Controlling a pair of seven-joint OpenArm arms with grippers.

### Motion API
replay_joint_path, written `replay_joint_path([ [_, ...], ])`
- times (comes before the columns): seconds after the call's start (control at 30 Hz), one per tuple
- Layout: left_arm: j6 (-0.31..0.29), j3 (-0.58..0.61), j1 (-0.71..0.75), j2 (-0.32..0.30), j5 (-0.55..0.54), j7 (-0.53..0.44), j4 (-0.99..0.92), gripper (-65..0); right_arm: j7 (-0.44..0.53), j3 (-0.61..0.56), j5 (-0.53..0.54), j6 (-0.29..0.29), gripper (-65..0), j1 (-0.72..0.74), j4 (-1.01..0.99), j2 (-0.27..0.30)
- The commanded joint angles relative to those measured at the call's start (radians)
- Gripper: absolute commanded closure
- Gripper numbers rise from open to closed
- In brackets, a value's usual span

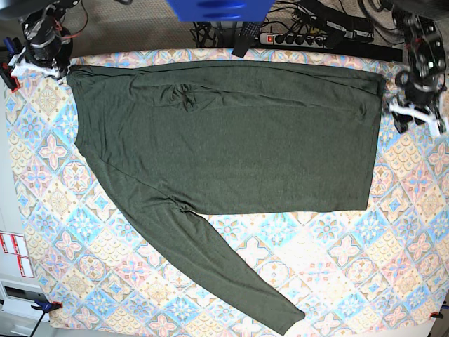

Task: Fold the T-shirt properly
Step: 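Move both grippers back down over the folded shirt to new grasp points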

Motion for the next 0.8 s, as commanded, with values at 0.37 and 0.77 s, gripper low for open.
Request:
replay_joint_path([
  [0.37,-0.002,0.095,-0.389,-0.112,0.0,0.121,-0.225,-33.3,0.021,-0.309,0.023,0.015,-20.7,0.099,0.095,0.06],
  [0.77,-0.002,0.279,-0.759,-0.134,-0.001,0.07,-0.723,-33.7,0.018,-0.486,-0.082,0.015,-21.0,0.162,0.095,0.074],
])
